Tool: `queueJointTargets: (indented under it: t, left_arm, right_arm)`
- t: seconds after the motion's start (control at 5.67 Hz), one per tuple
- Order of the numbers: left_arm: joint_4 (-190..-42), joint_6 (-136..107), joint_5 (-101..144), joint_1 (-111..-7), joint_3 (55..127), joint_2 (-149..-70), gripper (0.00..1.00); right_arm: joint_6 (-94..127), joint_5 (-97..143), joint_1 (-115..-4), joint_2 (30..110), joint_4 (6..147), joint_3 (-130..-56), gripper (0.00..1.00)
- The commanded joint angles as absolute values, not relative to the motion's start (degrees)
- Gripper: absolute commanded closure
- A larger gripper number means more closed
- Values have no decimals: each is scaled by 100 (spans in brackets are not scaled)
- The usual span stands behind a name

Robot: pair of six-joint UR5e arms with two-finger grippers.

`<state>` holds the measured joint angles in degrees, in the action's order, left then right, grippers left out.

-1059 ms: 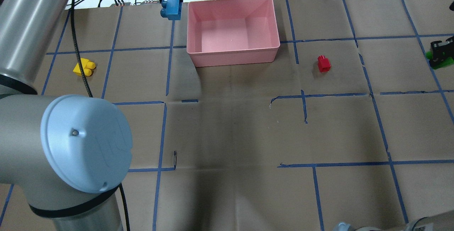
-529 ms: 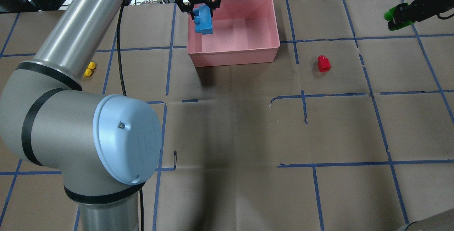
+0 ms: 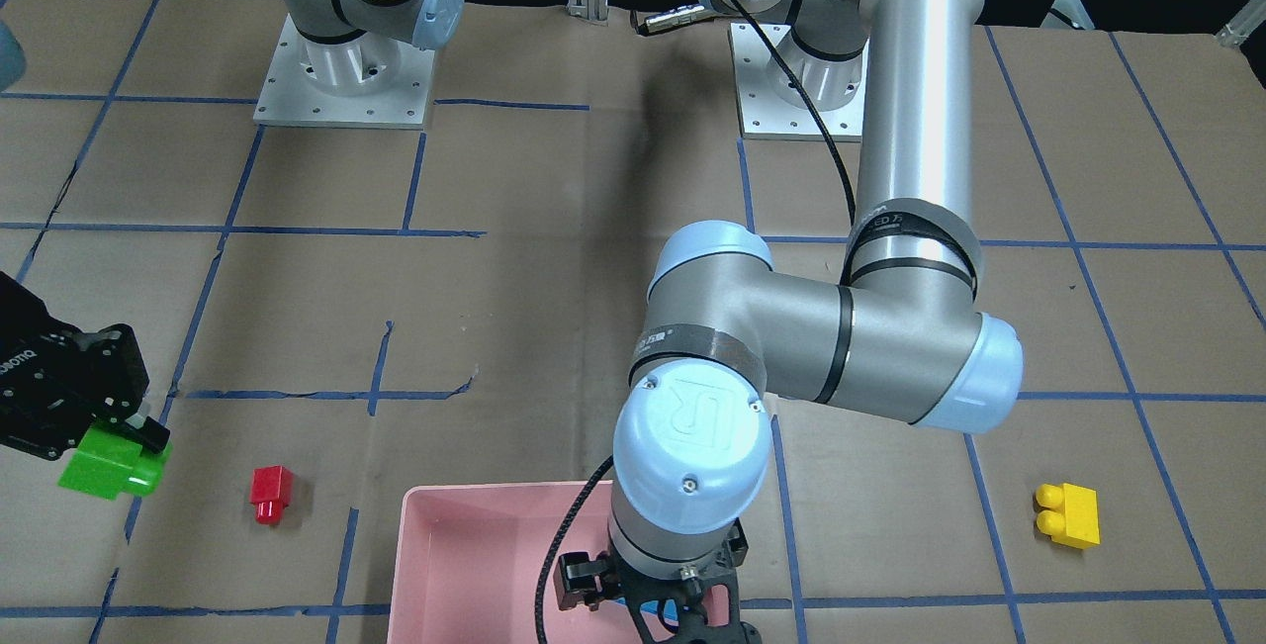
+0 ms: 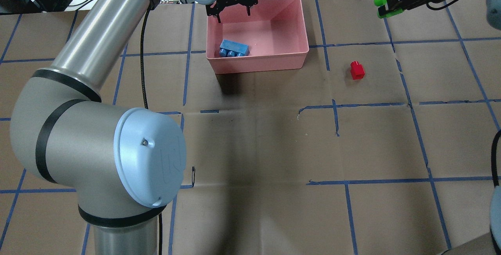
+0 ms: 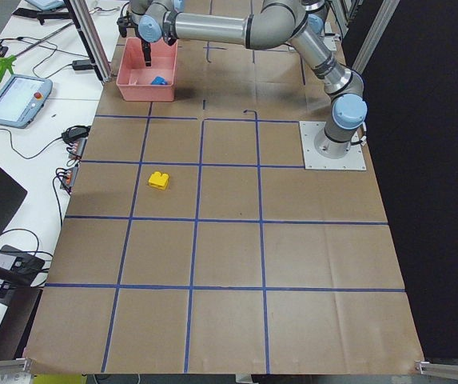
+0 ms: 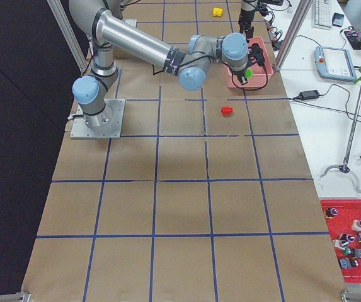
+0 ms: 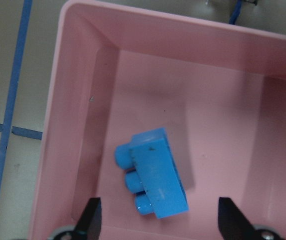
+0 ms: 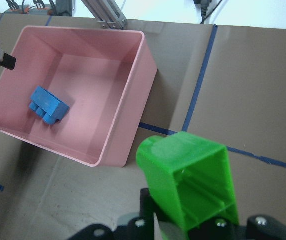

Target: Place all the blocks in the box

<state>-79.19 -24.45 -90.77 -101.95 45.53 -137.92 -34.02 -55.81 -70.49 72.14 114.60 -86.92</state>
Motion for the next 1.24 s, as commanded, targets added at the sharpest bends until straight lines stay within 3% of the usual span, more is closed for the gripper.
queueJointTargets:
  t: [0.0,0.71,1.06]
  left_arm:
    - [-8328,-1040,-9079,-9419,4657,-13310,0]
    - [-8604,2804,-9070,-7194,5166,-12974,0]
    - [-8483,4675,-9062,-6210,6094,-12684,1]
  right_arm:
    - [-3332,-5449,-7694,6613,11435,-7785,97]
    - [-3269,-5484,-9445,5435,11766,-6717,97]
    - [-3243,-5502,-9632,5247,11839,-6749,90]
